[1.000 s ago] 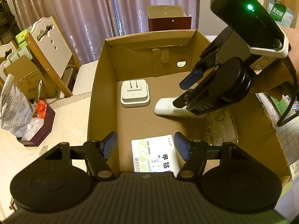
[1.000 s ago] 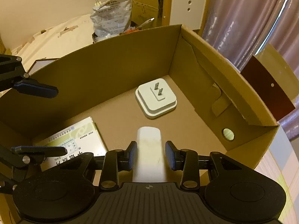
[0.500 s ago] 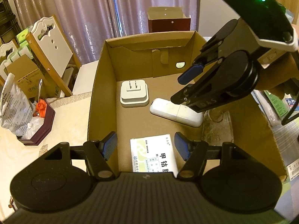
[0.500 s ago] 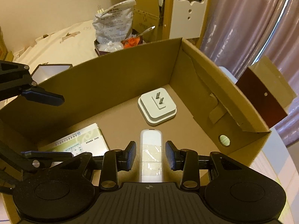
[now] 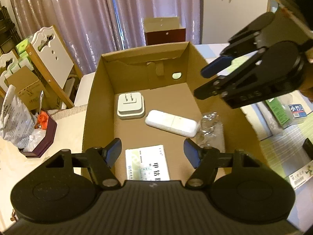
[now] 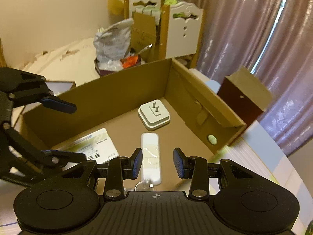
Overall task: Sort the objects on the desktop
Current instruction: 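Move both tools back toward the remaining items on the table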
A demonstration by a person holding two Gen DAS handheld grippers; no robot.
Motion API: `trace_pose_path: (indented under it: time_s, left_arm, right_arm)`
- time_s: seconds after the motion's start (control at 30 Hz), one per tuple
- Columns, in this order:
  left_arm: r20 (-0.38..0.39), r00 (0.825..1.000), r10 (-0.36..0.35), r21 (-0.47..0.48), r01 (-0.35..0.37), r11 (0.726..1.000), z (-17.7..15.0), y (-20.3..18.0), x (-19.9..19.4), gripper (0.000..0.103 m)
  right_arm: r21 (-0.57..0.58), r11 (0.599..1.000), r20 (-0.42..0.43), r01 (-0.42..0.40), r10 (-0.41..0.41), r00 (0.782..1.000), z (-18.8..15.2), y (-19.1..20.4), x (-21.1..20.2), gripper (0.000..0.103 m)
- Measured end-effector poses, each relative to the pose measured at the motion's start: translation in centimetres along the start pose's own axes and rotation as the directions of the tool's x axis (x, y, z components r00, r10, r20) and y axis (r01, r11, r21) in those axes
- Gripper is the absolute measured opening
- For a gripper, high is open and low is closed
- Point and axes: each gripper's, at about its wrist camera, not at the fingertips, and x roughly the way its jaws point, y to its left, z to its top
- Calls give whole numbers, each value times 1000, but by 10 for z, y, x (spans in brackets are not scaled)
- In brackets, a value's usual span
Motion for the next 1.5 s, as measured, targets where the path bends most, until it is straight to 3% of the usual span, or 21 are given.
trace_pose_path:
  time_s: [0.37, 0.53, 0.73, 1.0, 1.27, 1.3, 1.33, 1.37, 1.5]
  left_arm:
    - [55, 998, -21, 44, 19, 999, 7, -41, -32, 74]
    - [102, 994, -45, 76, 37, 996, 16, -69, -49, 76]
    - [141, 984, -110, 108, 95, 990, 19, -116, -65, 79]
    - [55, 969, -240, 221, 223, 949, 0, -190, -47, 84]
    - [-45, 957, -287, 329, 285, 900, -28, -230, -29, 86]
    - [-53, 955, -291, 340, 291, 894, -31, -233, -27, 86]
    - [-62, 953, -295, 351, 298, 888, -34, -236, -26, 86]
    - [-71, 952, -299, 361, 304, 881, -38, -239, -24, 86]
    - [-106, 943, -314, 403, 330, 854, -50, -252, -19, 86]
  right_arm:
    - [169, 985, 64, 27, -38, 997, -67, -10, -85, 39]
    - [268, 960, 31, 84, -96, 995, -126, -20, -124, 39]
    - [424, 889, -33, 170, -172, 984, -207, -39, -170, 39]
    - [544, 800, -140, 252, -210, 968, -291, -50, -205, 39]
    - [616, 741, -192, 268, -188, 963, -337, -46, -215, 39]
    - [617, 740, -195, 269, -187, 963, -340, -44, -215, 42]
    - [621, 736, -195, 271, -191, 962, -343, -43, -215, 72]
    - [624, 732, -194, 274, -195, 961, -345, -42, -215, 88]
    - [623, 735, -182, 267, -196, 963, -349, -38, -214, 88]
